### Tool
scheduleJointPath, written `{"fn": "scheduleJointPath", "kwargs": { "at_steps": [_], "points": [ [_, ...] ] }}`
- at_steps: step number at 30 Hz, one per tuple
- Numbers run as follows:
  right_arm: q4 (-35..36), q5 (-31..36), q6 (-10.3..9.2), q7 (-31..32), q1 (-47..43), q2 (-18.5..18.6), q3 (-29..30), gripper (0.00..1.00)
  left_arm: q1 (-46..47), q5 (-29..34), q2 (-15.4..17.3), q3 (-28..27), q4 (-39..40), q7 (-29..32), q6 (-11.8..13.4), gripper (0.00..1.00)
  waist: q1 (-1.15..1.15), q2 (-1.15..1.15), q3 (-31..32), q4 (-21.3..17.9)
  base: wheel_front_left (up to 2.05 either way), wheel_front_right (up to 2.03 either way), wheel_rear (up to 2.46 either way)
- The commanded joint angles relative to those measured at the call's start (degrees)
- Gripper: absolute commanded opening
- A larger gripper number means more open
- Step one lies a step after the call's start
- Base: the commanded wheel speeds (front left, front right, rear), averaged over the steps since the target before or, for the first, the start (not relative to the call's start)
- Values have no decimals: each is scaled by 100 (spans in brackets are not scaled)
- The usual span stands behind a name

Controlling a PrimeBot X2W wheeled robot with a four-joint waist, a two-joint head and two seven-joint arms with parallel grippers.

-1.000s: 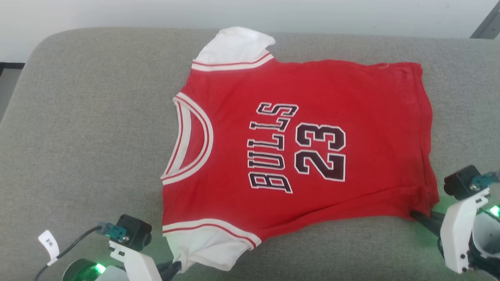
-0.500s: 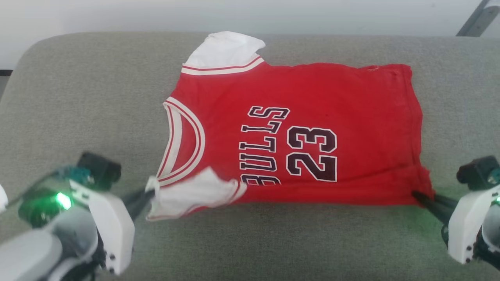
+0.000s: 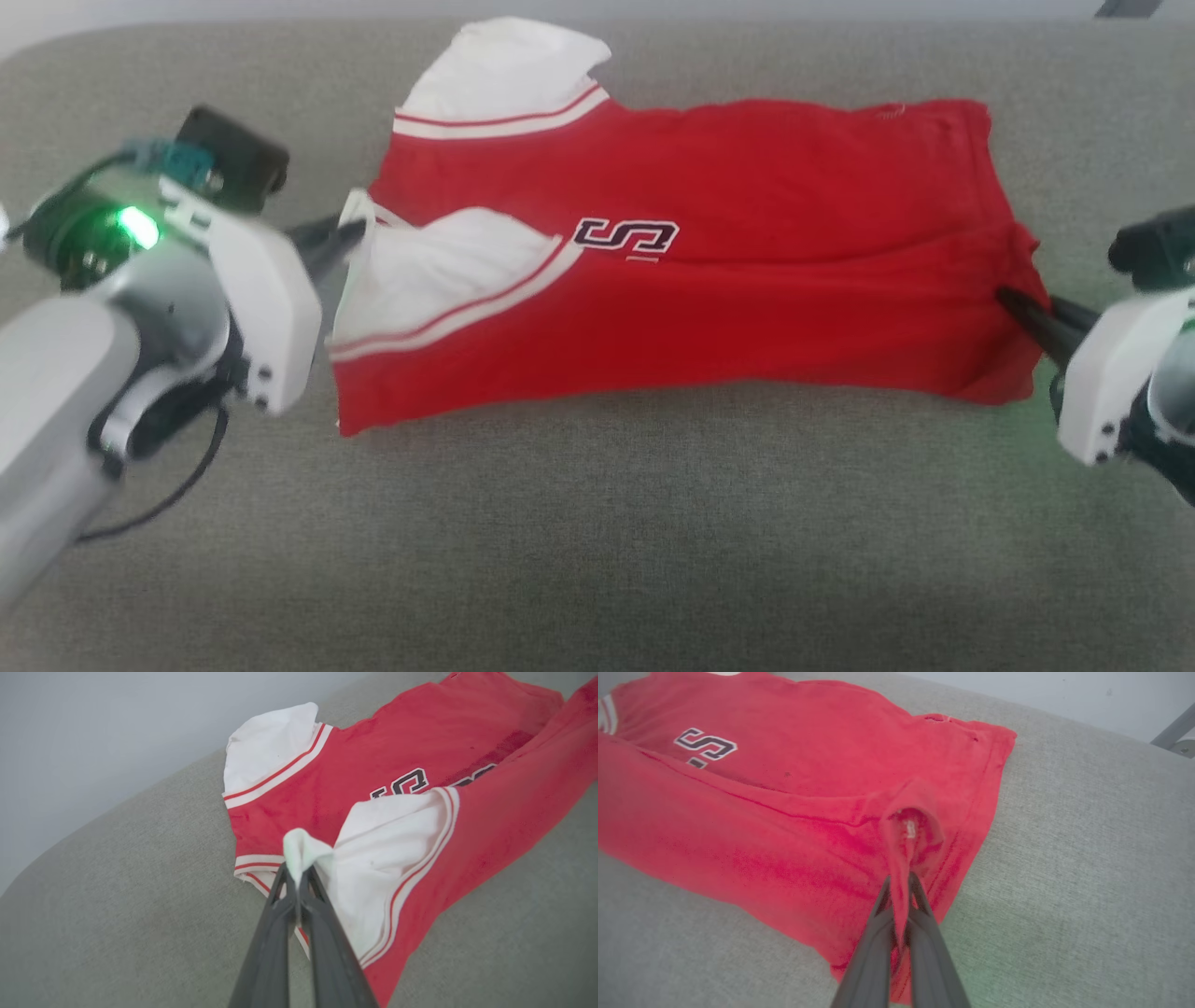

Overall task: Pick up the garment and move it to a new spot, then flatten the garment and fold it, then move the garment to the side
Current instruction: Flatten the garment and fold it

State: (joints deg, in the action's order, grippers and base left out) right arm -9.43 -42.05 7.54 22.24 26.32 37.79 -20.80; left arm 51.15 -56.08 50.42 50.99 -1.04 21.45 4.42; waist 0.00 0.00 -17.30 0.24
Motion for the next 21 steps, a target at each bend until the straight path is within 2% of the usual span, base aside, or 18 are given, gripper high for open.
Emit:
{"fn": "scheduleJointPath", "kwargs": {
  "at_steps": [1, 9, 15, 20, 21],
  "points": [
    [-199, 99, -10, 41, 214, -106, 33, 0, 254, 116, -185, 36, -364, -15, -180, 0, 0, 0, -175, -16, 0, 0, 0],
    [-1141, 274, -10, 246, 914, -538, -194, 0, 1015, 277, -1069, 326, -2162, -29, -913, 0, 0, 0, -557, -70, 0, 0, 0],
    [-1614, 177, -10, 350, 1208, -741, -555, 0, 1256, -13, -1635, 482, -3422, 44, -1136, 0, 0, 0, -736, -146, 0, 0, 0],
    [-1865, 124, -13, 517, 1370, -785, -735, 0, 1311, -331, -1838, 556, -4114, 368, -1172, 0, 0, 0, -754, -198, 0, 0, 0],
    [-1879, 110, -13, 535, 1407, -792, -743, 17, 1310, -352, -1859, 566, -4234, 456, -1165, 13, 0, 0, -746, -203, 0, 0, 0]
  ]
}}
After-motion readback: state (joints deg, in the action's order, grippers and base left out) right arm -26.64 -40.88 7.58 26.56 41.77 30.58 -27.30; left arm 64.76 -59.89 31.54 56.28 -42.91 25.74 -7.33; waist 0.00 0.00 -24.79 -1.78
